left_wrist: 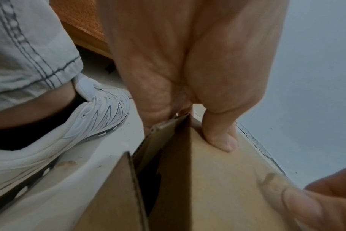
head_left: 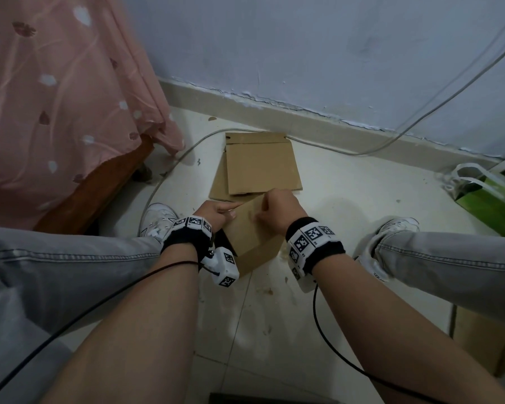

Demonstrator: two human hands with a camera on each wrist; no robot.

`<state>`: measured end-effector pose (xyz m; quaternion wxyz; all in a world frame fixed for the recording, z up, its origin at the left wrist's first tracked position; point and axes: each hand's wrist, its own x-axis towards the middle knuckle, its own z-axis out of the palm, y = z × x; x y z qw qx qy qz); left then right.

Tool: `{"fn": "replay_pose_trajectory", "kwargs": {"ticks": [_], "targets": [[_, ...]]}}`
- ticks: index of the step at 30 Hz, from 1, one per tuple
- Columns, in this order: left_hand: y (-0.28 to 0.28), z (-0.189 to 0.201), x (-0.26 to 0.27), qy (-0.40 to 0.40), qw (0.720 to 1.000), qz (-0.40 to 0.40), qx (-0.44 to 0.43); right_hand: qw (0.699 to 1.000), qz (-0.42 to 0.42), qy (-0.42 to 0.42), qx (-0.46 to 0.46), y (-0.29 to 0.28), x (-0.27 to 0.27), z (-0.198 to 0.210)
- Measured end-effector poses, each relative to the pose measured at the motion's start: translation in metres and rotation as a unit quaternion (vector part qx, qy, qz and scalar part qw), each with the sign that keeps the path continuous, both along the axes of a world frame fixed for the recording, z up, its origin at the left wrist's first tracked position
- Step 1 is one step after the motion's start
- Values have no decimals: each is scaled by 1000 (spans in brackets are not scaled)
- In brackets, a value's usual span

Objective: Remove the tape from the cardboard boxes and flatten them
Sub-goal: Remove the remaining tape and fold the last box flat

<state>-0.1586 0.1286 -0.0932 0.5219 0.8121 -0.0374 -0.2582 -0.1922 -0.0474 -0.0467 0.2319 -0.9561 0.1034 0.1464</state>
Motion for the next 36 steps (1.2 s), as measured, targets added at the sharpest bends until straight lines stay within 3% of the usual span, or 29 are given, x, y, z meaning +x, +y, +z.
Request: {"fn": "replay_pose_trajectory", "kwargs": {"ticks": [7,13,17,22,29,33,36], "targets": [[-1,5,-3,4,1000,-3,4,995,56,-3,-82,13,-4,5],[0,7,-5,13,1000,1,-2,996,14,56,-64,6,-1,4],[0,9,-5,11,1000,0,3,995,-81,49,7,-19,6,10],[1,14,1,-16,998,-21,61,974,-171,32,147,-37,10,-6],[-34,48,18,-30,938,-226,260,952,-190,-18,237,-25,16,32],[-48,40,10,-55,926,-213,307,911,-214,-8,353,-21,13,38],[-46,32,4,-92,947,-163,259,903,-210,-4,374,-23,10,40]]}}
